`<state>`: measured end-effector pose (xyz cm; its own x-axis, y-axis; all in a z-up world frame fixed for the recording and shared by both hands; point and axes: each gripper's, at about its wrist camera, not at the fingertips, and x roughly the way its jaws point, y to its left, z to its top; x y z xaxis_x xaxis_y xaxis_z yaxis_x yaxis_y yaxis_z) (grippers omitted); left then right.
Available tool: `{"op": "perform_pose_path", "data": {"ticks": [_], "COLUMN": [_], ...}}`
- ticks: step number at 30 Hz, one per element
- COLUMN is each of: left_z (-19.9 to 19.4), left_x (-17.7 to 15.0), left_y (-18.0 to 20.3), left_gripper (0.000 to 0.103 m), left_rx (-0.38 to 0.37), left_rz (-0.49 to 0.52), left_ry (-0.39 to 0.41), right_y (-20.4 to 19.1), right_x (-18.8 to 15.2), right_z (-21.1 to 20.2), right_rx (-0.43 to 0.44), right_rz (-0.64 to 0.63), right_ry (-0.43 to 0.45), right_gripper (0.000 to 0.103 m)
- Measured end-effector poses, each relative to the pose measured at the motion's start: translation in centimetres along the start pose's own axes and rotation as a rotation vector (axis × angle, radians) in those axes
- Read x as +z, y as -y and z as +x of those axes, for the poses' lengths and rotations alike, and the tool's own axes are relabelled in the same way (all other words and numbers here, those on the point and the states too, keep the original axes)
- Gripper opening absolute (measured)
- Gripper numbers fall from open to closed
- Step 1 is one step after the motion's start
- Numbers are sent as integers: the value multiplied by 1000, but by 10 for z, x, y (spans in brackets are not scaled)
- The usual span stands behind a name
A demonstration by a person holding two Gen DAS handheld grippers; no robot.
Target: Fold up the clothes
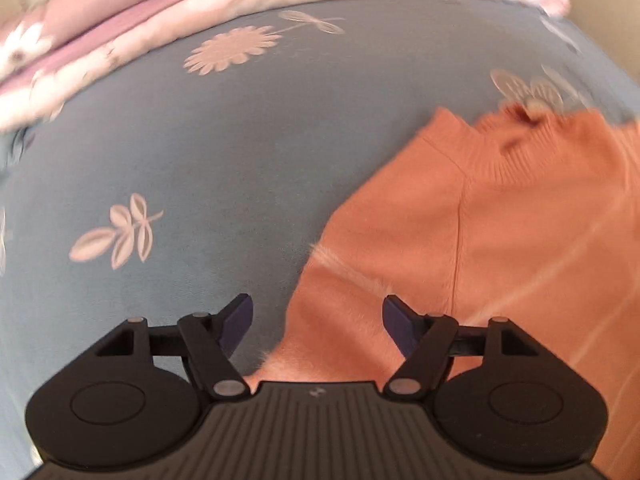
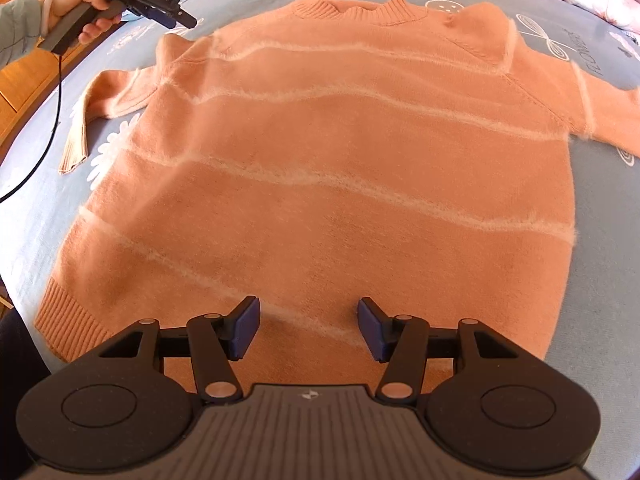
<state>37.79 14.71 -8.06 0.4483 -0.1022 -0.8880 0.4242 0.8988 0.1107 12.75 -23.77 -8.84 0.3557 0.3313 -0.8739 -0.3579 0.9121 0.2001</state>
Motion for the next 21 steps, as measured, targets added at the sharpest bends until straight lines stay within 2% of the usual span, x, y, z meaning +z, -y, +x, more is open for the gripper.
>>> {"op": "perform_pose_path", "data": {"ticks": [3, 6, 8, 9, 10, 11, 12, 13, 14, 16, 19, 21], "left_z": [9, 28, 41, 41, 40, 36, 31, 23, 13, -4, -19, -6], "left_x": [4, 1, -5, -10, -13, -16, -19, -21, -24, -26, -17, -12], "left_y": [-8, -29, -33, -28, -24, -17, -10, 1, 13, 24, 12, 5], "left_gripper": [73, 74, 73, 64, 28, 15, 14, 12, 12, 12, 14, 15], "left_rx": [-13, -122, -150, -124, -99, -76, -53, -5, 44, 167, 244, 272], "left_rz": [45, -64, -111, -107, -108, -120, -133, -102, -47, -9, -61, -89], "left_ry": [-62, -161, -219, -213, -193, -181, -170, -144, -116, -74, -36, -66], "right_y": [-4, -6, -8, -9, -11, -12, -12, -12, -12, -11, -10, -11], "right_x": [2, 3, 4, 5, 6, 8, 9, 10, 11, 13, 16, 17], "right_z": [-1, 3, 7, 9, 10, 11, 12, 13, 13, 14, 11, 7], "right_rx": [-8, -17, -29, -31, -33, -33, -31, -30, -31, -29, -31, -29], "right_rz": [-4, -5, -11, -16, -21, -23, -26, -29, -31, -25, -16, -16], "right_ry": [-4, -20, -32, -34, -36, -35, -34, -32, -29, -22, -4, 8], "right_gripper": [60, 60, 61, 61, 63, 64, 65, 65, 65, 65, 65, 65]}}
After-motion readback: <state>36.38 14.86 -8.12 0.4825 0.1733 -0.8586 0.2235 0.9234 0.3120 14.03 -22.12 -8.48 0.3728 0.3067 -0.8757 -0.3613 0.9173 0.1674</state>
